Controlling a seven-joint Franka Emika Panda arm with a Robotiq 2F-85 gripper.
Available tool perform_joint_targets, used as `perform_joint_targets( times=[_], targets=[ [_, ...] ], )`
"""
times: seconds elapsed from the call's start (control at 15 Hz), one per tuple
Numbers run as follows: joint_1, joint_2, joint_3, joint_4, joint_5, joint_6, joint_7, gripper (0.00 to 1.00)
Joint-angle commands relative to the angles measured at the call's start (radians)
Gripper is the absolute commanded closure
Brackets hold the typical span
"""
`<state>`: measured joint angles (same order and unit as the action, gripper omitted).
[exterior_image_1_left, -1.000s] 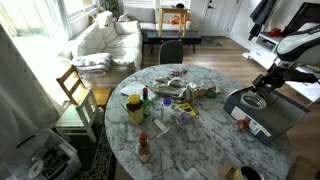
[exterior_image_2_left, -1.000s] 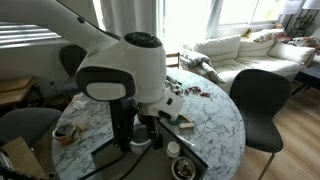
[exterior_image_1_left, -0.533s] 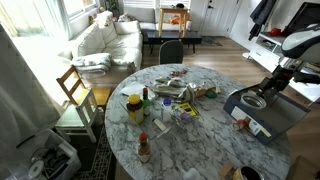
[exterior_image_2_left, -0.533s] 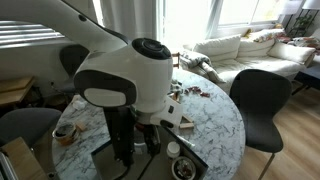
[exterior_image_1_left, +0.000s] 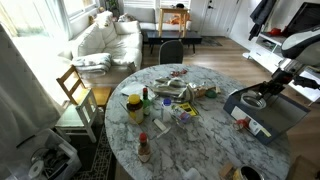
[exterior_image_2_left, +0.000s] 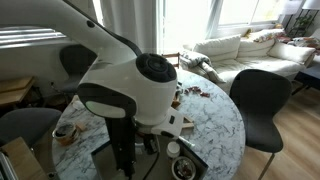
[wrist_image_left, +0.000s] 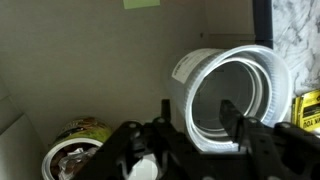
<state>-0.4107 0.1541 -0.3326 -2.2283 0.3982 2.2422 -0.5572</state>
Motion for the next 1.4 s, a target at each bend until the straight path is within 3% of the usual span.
perform_joint_targets(
  times=[0.0,0.07,0.13,0.2,0.33,0.4,0.53,0.67,0.87,0.93,1.0,1.33],
  targets=[
    [-0.030,0.019,0.012,0.010,0.082,0.010,-0.055,0.71],
    [-0.033,0.018,0.010,0.012,0.092,0.005,-0.060,0.78],
    [-0.037,0.014,0.008,0.012,0.104,0.009,-0.064,0.69],
    [-0.041,0.011,0.006,0.014,0.115,0.009,-0.068,0.44],
    [-0.050,0.008,0.002,0.018,0.130,0.008,-0.073,0.43],
    [-0.054,0.009,0.002,0.021,0.134,0.006,-0.077,0.86],
    [-0.058,0.015,0.002,0.025,0.135,0.004,-0.080,0.82],
    [-0.059,0.021,0.004,0.023,0.126,0.007,-0.093,0.98],
    [-0.060,0.027,0.007,0.022,0.129,0.004,-0.102,1.00],
    [-0.060,0.027,0.007,0.022,0.132,0.006,-0.103,0.74],
    [-0.061,0.025,0.007,0.023,0.132,0.003,-0.104,0.73],
    [-0.063,0.026,0.004,0.025,0.123,0.005,-0.108,0.38]
  ],
)
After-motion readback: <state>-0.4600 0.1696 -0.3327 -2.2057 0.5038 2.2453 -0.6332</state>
